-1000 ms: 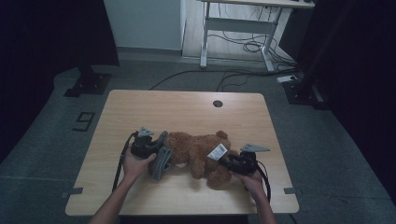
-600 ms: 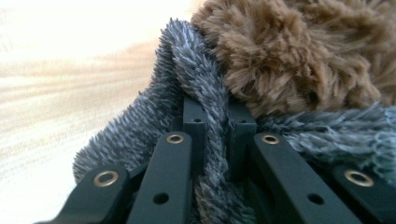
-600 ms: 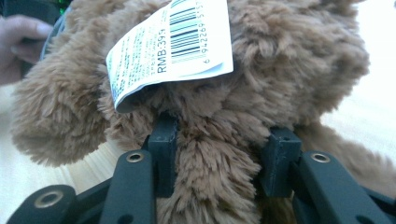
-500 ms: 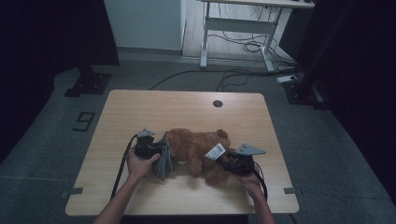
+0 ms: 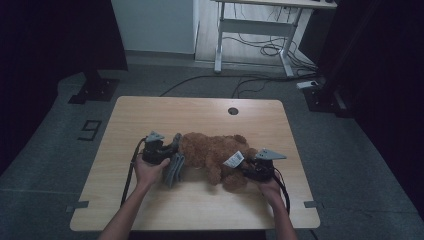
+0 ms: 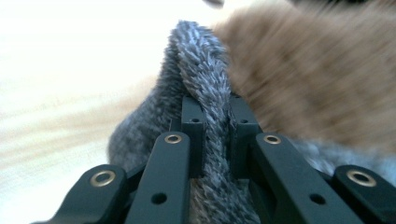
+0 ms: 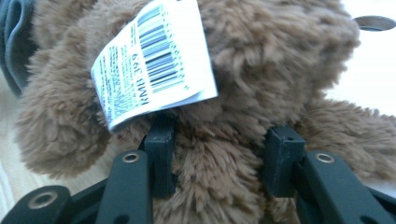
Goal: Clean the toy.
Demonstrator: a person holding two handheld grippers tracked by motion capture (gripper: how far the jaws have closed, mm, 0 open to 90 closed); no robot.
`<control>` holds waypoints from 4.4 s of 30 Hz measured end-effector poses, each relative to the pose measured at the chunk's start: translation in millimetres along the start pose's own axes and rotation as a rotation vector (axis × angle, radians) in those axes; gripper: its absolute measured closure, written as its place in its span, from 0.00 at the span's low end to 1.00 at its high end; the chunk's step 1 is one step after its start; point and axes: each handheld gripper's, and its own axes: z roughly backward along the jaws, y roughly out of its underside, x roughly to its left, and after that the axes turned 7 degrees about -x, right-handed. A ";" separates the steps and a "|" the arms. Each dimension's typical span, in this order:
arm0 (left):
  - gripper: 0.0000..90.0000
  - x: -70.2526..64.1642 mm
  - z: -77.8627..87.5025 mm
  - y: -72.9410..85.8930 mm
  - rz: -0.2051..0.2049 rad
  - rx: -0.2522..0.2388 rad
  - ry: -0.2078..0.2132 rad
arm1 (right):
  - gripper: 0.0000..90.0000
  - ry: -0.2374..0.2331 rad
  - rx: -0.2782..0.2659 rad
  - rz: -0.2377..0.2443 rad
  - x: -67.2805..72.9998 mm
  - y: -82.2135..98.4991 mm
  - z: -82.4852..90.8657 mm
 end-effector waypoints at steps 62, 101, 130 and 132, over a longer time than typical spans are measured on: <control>0.88 -97.1 -7.8 4.4 -0.168 0.032 0.181 | 0.54 -0.083 -0.002 -0.097 20.7 3.9 4.0; 0.89 -25.9 1.9 18.6 -0.174 -0.001 -0.137 | 0.58 -0.114 -0.001 -0.128 15.9 6.8 5.3; 0.89 -124.0 -11.3 -30.4 -0.270 -0.059 0.099 | 0.58 -0.112 -0.001 -0.154 11.9 8.5 5.9; 0.89 -140.6 -24.1 -31.4 -0.292 -0.048 0.128 | 0.58 -0.113 0.000 -0.152 11.9 8.4 6.0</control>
